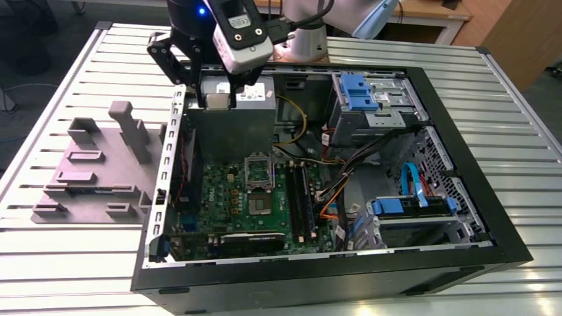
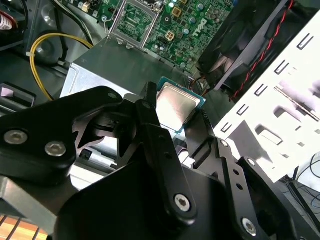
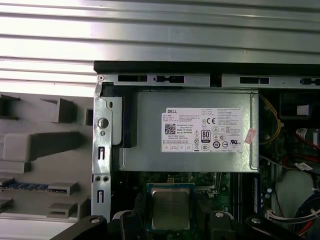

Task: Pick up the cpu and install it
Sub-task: 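Pick up the cpu and move it towards the insertion slot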

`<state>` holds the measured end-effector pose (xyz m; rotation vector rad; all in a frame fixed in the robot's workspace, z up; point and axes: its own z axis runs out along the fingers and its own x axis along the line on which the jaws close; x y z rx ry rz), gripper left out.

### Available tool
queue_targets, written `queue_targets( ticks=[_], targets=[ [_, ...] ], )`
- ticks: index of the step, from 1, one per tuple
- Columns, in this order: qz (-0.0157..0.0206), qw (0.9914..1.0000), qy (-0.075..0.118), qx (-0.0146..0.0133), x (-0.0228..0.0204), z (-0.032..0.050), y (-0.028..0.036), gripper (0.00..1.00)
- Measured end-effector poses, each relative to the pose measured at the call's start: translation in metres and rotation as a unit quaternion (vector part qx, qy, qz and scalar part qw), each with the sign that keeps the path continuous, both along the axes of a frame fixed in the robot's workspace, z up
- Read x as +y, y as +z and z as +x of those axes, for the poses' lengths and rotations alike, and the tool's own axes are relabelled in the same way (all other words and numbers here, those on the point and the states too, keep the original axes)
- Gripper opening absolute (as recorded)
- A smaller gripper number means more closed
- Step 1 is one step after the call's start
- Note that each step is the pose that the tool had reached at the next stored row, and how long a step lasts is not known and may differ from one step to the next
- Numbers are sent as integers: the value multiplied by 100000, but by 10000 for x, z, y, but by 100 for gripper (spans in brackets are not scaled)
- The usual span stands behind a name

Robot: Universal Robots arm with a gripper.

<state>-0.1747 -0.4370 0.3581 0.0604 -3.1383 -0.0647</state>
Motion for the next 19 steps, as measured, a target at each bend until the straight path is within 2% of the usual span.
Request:
queue_targets(
  ticks=[19],
  targets=[
    [-53,100000,2,-1,-39,0,0,47]
  ],
)
